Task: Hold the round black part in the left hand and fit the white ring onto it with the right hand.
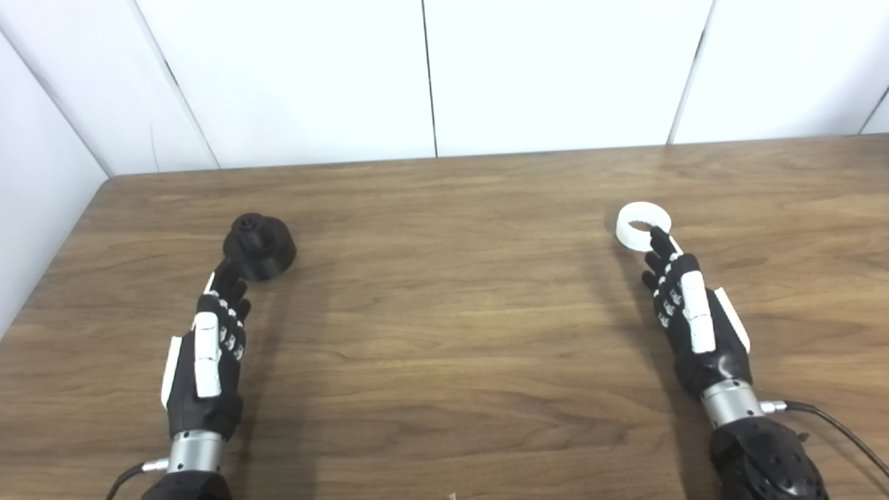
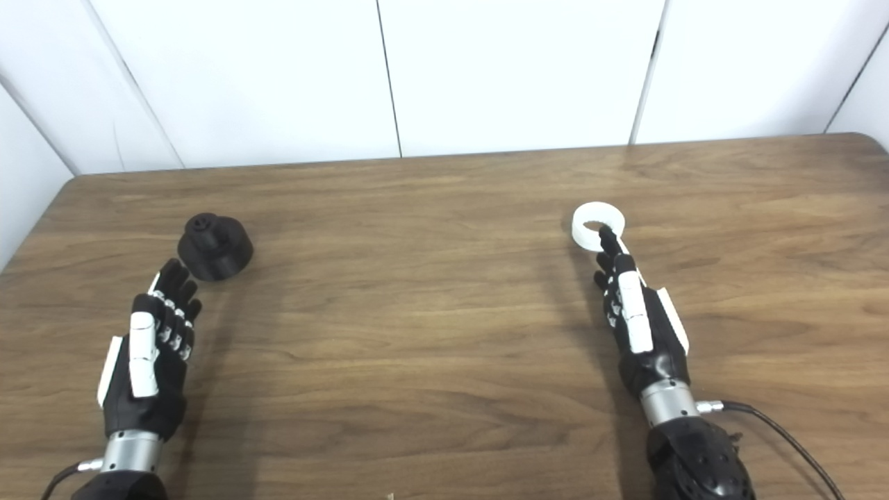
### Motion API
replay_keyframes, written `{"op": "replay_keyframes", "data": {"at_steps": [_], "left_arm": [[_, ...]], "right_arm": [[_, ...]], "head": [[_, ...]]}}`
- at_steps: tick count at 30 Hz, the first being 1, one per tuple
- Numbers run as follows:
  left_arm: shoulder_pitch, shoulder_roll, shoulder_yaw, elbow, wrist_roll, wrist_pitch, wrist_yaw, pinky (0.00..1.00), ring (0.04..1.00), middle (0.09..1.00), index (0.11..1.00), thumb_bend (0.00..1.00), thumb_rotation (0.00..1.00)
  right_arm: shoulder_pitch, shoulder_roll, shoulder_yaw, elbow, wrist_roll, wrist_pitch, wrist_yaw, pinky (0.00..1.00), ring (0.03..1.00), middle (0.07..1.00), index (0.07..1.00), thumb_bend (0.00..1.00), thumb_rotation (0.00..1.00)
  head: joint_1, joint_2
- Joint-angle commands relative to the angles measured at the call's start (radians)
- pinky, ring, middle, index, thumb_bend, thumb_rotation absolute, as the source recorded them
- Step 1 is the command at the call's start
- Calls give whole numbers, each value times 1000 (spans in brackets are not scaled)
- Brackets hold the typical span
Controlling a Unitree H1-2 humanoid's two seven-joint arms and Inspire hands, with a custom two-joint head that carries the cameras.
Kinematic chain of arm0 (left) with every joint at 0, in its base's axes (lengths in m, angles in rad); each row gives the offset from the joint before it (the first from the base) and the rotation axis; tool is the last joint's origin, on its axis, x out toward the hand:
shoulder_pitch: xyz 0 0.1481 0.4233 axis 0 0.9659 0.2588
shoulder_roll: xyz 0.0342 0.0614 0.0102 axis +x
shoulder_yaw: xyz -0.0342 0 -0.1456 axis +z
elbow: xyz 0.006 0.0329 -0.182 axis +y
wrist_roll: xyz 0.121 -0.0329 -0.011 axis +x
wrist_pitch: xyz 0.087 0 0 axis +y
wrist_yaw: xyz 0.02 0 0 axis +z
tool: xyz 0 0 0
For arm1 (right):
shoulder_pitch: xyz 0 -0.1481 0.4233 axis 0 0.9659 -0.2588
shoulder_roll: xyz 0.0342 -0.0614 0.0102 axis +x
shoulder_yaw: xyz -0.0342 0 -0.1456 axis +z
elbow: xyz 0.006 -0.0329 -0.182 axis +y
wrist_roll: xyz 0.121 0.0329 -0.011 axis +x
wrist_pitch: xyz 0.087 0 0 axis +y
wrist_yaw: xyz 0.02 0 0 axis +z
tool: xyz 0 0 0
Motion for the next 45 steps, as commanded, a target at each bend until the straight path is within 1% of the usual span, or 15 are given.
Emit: {"op": "replay_keyframes", "data": {"at_steps": [1,4,9,14,15,17,19,20,22,28,31,34,38,41,45], "left_arm": [[22,8,-4,-38,-5,-3,6,1000,1000,1000,963,535,948],[24,10,-5,-35,-13,-10,-3,1000,1000,1000,967,525,948],[29,11,-4,-31,-7,-7,2,1000,1000,1000,969,562,922],[30,13,-4,-32,1,-18,1,1000,1000,1000,968,543,894],[30,19,-6,-34,26,-21,5,1000,1000,1000,971,529,892],[30,31,-9,-38,105,-32,26,1000,1000,991,961,532,802],[25,57,-3,-63,249,-5,69,1000,997,973,919,643,677],[23,64,-1,-71,289,4,79,1000,998,970,910,673,643],[18,85,4,-102,341,40,81,1000,1000,971,902,712,563],[-17,188,2,-185,442,161,64,999,1000,976,913,831,391],[-47,254,-14,-197,531,229,52,1000,1000,976,914,879,364],[-88,310,-26,-189,588,292,29,988,994,974,917,915,342],[-144,378,-57,-125,660,319,14,967,999,982,907,926,297],[-175,407,-72,-75,679,326,3,963,997,981,906,936,301],[-211,421,-86,-22,681,351,-15,952,996,979,901,941,291]], "right_arm": [[-35,-4,-4,-19,12,-39,10,1000,1000,1000,958,554,1000],[-35,-3,-2,-23,6,-36,6,1000,1000,1000,959,554,1000],[-34,-4,-3,-26,9,-30,6,1000,1000,1000,965,550,1000],[-37,-6,-5,-21,12,-35,9,1000,1000,1000,964,553,1000],[-36,-7,-6,-20,11,-37,8,1000,1000,1000,962,550,1000],[-35,-10,-7,-19,11,-39,9,1000,1000,1000,961,546,1000],[-34,-16,-10,-13,19,-51,17,1000,1000,1000,963,538,1000],[-34,-18,-11,-10,23,-56,20,1000,1000,1000,963,536,1000],[-34,-24,-15,1,25,-67,23,1000,1000,999,959,532,1000],[-37,-28,-20,13,27,-63,24,1000,1000,994,949,539,1000],[-42,-30,-20,19,33,-68,31,1000,1000,993,950,538,1000],[-48,-32,-19,28,32,-74,34,1000,1000,993,953,536,1000],[-49,-31,-18,32,31,-76,34,1000,1000,993,948,545,1000],[-47,-30,-18,31,31,-79,32,1000,1000,991,947,548,1000],[-46,-32,-18,33,33,-89,35,1000,1000,991,949,534,1000]], "head": [[0,2],[0,2],[0,2],[6,-2],[22,-11],[34,-16],[63,-23],[69,-25],[91,-31],[133,-31],[148,-32],[149,-39],[146,-44],[142,-46],[137,-47]]}}
